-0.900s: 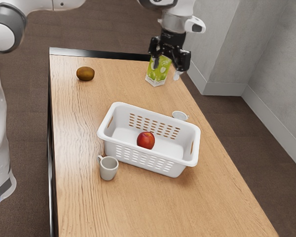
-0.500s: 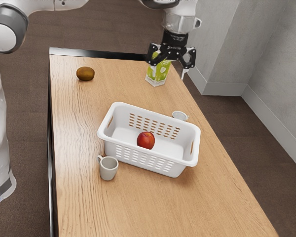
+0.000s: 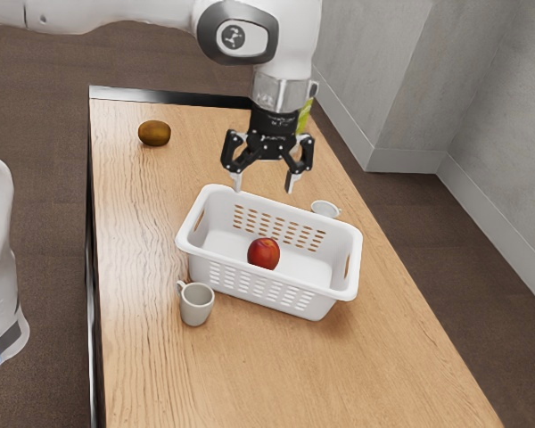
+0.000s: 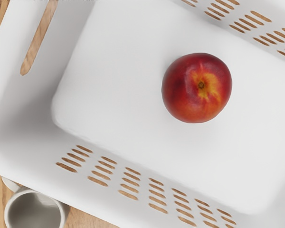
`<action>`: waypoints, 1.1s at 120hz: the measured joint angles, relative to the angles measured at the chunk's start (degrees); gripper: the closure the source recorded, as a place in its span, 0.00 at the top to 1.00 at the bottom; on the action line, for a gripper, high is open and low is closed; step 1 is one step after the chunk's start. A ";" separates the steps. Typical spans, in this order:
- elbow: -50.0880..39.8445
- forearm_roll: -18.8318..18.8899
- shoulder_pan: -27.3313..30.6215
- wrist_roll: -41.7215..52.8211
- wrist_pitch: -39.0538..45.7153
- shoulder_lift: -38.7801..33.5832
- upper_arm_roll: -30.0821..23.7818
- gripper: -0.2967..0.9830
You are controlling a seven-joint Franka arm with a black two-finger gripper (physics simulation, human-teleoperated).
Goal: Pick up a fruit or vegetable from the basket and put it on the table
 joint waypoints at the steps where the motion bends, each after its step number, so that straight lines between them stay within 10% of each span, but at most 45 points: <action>1: -0.18 0.02 0.01 0.26 0.14 0.01 -0.07 0.77; 132: -7.61 0.71 8.09 29.76 17.27 9.92 -2.33 0.77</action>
